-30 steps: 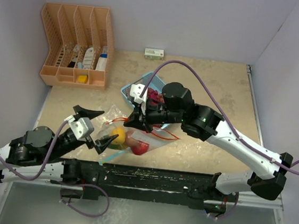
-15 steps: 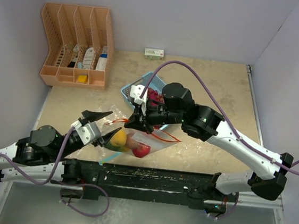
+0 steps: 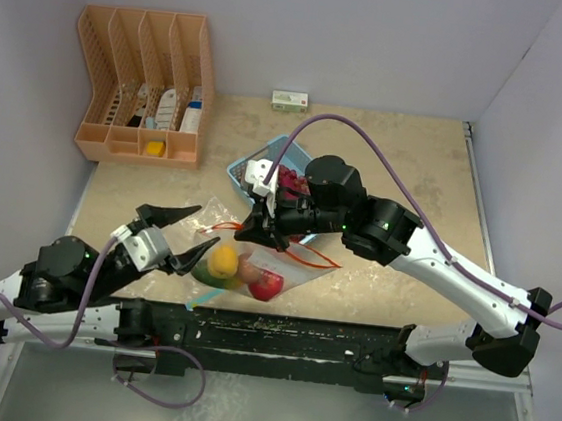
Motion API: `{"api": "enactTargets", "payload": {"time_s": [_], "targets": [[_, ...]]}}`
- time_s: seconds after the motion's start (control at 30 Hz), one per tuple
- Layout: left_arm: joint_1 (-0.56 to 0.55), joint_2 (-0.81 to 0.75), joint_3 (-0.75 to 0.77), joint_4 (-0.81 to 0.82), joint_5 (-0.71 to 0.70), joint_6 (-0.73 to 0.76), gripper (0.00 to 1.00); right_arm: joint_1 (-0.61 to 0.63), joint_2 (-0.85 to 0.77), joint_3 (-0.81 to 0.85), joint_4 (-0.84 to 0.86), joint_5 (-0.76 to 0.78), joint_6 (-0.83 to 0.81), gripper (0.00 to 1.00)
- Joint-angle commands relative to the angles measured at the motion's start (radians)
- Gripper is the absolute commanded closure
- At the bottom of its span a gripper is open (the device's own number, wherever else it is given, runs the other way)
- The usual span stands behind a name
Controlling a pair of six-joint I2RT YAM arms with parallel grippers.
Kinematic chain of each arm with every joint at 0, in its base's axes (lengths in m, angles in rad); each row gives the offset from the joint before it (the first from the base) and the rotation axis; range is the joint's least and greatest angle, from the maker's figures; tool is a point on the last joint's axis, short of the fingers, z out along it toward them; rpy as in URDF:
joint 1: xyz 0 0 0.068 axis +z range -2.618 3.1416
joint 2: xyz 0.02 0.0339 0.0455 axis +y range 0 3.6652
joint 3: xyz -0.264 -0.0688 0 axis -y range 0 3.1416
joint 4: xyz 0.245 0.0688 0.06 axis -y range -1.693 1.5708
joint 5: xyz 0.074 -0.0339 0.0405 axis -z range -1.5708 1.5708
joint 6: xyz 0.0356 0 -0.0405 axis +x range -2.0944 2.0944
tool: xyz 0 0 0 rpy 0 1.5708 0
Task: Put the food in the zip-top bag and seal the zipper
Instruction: Zip the zipper food storage bag at the center of the board.
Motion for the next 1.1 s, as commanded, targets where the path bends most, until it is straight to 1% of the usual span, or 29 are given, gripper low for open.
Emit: {"api": "enactTargets", "payload": {"time_s": [0.0, 0.1, 0.17, 0.2, 0.23, 0.27, 0.3, 0.33, 0.47, 0.5, 0.53, 0.6, 0.63, 0.7, 0.73, 0.77, 0.9, 1.0, 1.07], "targets": [[0.0, 0.058, 0.018, 0.05, 0.03, 0.014, 0.36, -0.002, -0.027, 0.038, 0.02, 0.002, 0.011, 1.0], [0.0, 0.067, 0.022, 0.049, 0.032, 0.013, 0.51, -0.002, -0.029, 0.037, 0.021, 0.002, 0.011, 1.0], [-0.001, 0.051, 0.016, 0.057, 0.037, 0.011, 0.65, -0.002, -0.03, 0.035, 0.021, 0.002, 0.012, 1.0], [0.0, 0.042, 0.014, 0.063, 0.039, 0.011, 0.69, -0.002, -0.028, 0.034, 0.021, 0.0, 0.012, 1.0], [-0.001, 0.035, 0.011, 0.068, 0.042, 0.012, 0.76, -0.002, -0.028, 0.034, 0.02, 0.0, 0.012, 1.0], [0.0, 0.028, 0.009, 0.07, 0.04, 0.012, 0.84, -0.002, -0.027, 0.033, 0.02, 0.001, 0.01, 1.0], [0.0, 0.025, 0.007, 0.071, 0.035, 0.012, 0.96, -0.002, -0.025, 0.033, 0.02, 0.003, 0.01, 1.0], [-0.001, 0.023, 0.007, 0.069, 0.028, 0.008, 1.0, -0.002, -0.025, 0.033, 0.02, 0.006, 0.01, 1.0], [-0.001, 0.023, 0.034, 0.022, 0.023, -0.013, 1.0, -0.002, -0.028, 0.035, 0.021, 0.023, 0.01, 1.0], [0.0, 0.023, 0.044, 0.012, 0.026, -0.021, 1.0, -0.002, -0.03, 0.037, 0.02, 0.04, 0.011, 0.97], [-0.001, 0.022, 0.054, -0.008, 0.03, -0.026, 1.0, -0.002, -0.034, 0.036, 0.021, 0.058, 0.007, 0.89], [0.0, 0.02, 0.078, -0.028, 0.04, -0.034, 1.0, -0.002, -0.045, 0.032, 0.027, 0.082, -0.009, 0.79], [-0.001, 0.019, 0.085, -0.035, 0.043, -0.035, 1.0, -0.002, -0.051, 0.031, 0.031, 0.09, -0.016, 0.72], [-0.001, 0.019, 0.094, -0.043, 0.038, -0.043, 1.0, -0.002, -0.062, 0.032, 0.043, 0.103, -0.029, 0.53], [-0.001, 0.02, 0.096, -0.047, 0.038, -0.047, 1.0, -0.003, -0.07, 0.033, 0.052, 0.106, -0.035, 0.48], [-0.001, 0.02, 0.097, -0.049, 0.034, -0.052, 1.0, -0.002, -0.075, 0.033, 0.062, 0.107, -0.043, 0.45], [0.0, 0.048, 0.12, -0.08, 0.029, -0.08, 1.0, -0.002, -0.092, 0.023, 0.145, 0.084, -0.08, 0.37], [0.0, 0.087, 0.156, -0.122, 0.043, -0.106, 1.0, -0.002, -0.077, 0.015, 0.218, 0.022, -0.101, 0.33], [-0.001, 0.111, 0.174, -0.139, 0.052, -0.117, 1.0, -0.003, -0.052, 0.027, 0.251, -0.008, -0.112, 0.34]]}}
